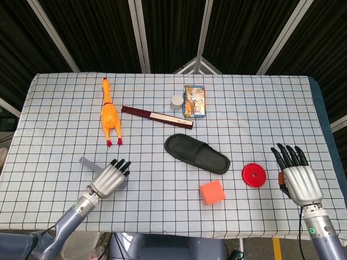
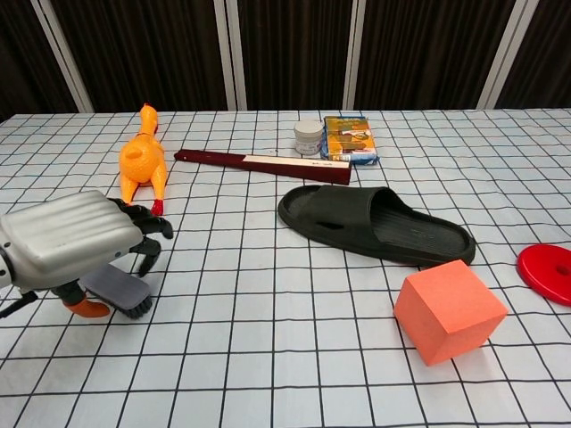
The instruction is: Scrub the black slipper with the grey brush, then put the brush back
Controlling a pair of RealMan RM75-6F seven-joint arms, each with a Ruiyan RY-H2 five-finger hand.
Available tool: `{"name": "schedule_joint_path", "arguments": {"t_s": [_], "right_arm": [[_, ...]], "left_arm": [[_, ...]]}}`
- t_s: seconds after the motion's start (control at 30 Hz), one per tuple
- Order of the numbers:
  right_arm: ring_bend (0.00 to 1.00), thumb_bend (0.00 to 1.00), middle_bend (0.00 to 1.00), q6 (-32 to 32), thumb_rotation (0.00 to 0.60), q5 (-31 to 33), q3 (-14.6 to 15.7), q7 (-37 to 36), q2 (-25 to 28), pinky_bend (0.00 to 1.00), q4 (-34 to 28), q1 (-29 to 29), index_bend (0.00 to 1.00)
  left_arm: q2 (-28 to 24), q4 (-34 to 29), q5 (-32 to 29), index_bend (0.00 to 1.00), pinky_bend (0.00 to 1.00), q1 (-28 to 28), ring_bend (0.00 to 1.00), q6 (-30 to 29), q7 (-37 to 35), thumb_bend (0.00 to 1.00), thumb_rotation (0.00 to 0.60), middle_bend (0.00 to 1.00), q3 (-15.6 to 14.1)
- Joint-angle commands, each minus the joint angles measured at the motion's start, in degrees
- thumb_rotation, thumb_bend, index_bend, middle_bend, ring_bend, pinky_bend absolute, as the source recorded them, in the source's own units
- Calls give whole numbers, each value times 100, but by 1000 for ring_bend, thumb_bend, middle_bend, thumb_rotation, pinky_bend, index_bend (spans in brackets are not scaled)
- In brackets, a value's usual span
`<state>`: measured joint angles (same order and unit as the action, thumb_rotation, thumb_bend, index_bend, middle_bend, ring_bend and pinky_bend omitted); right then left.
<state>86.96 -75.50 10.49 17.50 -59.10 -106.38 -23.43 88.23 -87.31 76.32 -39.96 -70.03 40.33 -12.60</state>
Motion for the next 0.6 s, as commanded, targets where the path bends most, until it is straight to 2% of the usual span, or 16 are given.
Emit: {"name": "schedule_joint_path", "arguments": {"t_s": [0.03,0.13,0.23,0.3,0.37,0.43,0.47,0.53,0.6], "right_arm": [[0,777,0,21,600,-26,-68,-83,60,0,-16,82,0],[0,778,0,73,600,-79,-124,-149,119,0,-27,173,0],[0,778,0,158,600,-167,-158,-266,210,0,-83,306,0],[0,777,0,201,600,-204,-159,-457,290,0,-131,407,0],[0,760,0,344,600,-158,-179,-873,389,0,-138,618,0],[0,733,0,430,600,-134,-180,-1039,421,0,-64,767,0],[0,724,0,528,600,-105,-170,-1102,423,0,1,905,0],[0,720,0,650,600,-122,-142,-1171,393,0,88,1081,0],[0,712,0,737,600,-126,-111,-1302,335,0,213,1260,0]], "left_arm": [[-125,-308,4,0,230,75,54,22,-259,1,600,7,98],[-352,-686,153,0,218,134,42,6,-798,0,600,0,111],[-868,-1376,513,0,213,255,32,-227,-1629,0,600,2,72],[-1196,-1644,805,0,187,413,15,-584,-1856,0,600,4,5],[-1569,-1867,1164,0,133,851,0,-1312,-2150,0,600,3,-189],[-1797,-1867,1338,0,86,1276,0,-1870,-2341,0,600,3,-397],[-1882,-1737,1396,0,62,1656,0,-2381,-2460,0,600,3,-482],[-1835,-1419,1432,0,31,2129,0,-2988,-2566,0,600,2,-500],[-1643,-959,1329,0,19,2553,0,-3497,-2637,0,600,0,-387]]}}
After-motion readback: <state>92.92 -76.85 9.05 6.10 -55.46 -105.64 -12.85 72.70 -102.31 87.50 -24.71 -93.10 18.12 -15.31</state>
